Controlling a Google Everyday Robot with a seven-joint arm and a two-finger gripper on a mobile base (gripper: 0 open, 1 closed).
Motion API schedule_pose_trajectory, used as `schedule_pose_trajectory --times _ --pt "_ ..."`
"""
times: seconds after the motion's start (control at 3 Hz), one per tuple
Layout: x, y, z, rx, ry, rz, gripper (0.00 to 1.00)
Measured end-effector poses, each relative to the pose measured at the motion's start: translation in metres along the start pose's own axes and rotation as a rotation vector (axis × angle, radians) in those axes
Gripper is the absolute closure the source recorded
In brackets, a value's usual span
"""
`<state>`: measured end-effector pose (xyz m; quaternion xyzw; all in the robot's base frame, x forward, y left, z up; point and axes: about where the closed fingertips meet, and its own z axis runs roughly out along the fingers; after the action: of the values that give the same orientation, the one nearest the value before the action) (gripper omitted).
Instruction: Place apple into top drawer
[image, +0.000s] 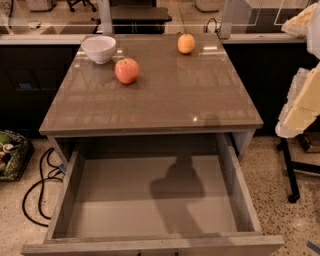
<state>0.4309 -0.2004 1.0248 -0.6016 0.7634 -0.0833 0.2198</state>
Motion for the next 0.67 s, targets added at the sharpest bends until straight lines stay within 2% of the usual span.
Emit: schedule_pose_trajectory --times 0.33,0.67 --pt "0.0 0.0 0.0 0.0 0.0 0.0 0.0" --pt "-0.014 -0.013 0.009 0.039 -0.062 0.022 0.0"
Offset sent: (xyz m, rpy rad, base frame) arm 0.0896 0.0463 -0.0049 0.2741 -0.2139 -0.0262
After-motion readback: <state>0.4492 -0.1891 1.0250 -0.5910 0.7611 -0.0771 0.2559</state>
